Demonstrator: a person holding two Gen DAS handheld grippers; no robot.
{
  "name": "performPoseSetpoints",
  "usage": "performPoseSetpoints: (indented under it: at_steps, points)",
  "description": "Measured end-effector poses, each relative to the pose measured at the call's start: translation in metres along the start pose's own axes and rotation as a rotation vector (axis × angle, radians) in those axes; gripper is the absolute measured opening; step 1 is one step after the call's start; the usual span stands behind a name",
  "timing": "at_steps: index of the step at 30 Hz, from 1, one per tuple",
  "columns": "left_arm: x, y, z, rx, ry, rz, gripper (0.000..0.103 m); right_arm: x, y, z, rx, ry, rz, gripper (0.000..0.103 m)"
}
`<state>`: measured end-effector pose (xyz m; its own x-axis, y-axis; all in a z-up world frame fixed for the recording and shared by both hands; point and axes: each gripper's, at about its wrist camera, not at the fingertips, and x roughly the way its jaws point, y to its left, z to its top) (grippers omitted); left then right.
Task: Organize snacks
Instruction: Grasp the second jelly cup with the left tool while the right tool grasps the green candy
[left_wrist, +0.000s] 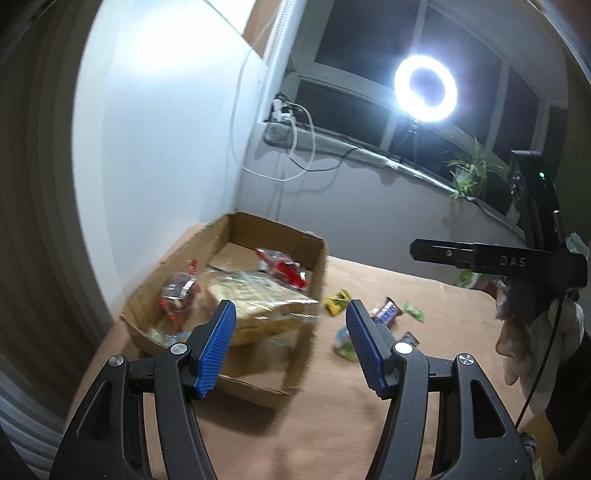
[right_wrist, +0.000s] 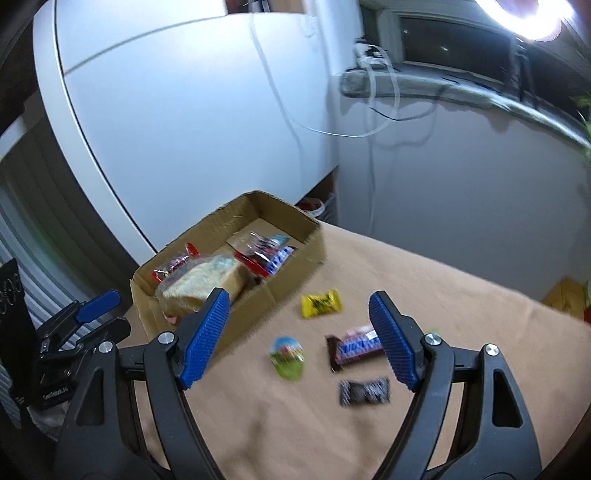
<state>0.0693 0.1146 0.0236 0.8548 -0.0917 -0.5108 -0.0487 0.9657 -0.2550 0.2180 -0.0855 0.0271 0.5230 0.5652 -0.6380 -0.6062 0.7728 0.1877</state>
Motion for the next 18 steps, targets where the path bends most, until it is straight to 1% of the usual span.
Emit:
performPoseSetpoints:
  at_steps: [5, 9, 12, 15, 18]
  points:
    - [0.0, -0.026, -0.008, 0.039, 0.01, -0.055, 0.062, -0.019, -0.032, -0.03, 0.078, -0.003, -0.028, 0.081]
    - [0.01, -0.052, -0.016, 0.095, 0.045, -0.102, 0.061, -0.025, -0.056, -0.055, 0.112, 0.018, -0.057, 0.08]
    - [0.023, -0.073, -0.024, 0.141, 0.083, -0.149, 0.06, -0.022, -0.073, -0.066, 0.138, 0.038, -0.074, 0.08]
    - [0.036, -0.086, -0.03, 0.168, 0.111, -0.188, 0.06, -0.016, -0.091, -0.071, 0.159, 0.054, -0.105, 0.08]
    - [0.059, -0.098, -0.034, 0.195, 0.149, -0.206, 0.059, -0.008, -0.109, -0.07, 0.175, 0.067, -0.131, 0.08]
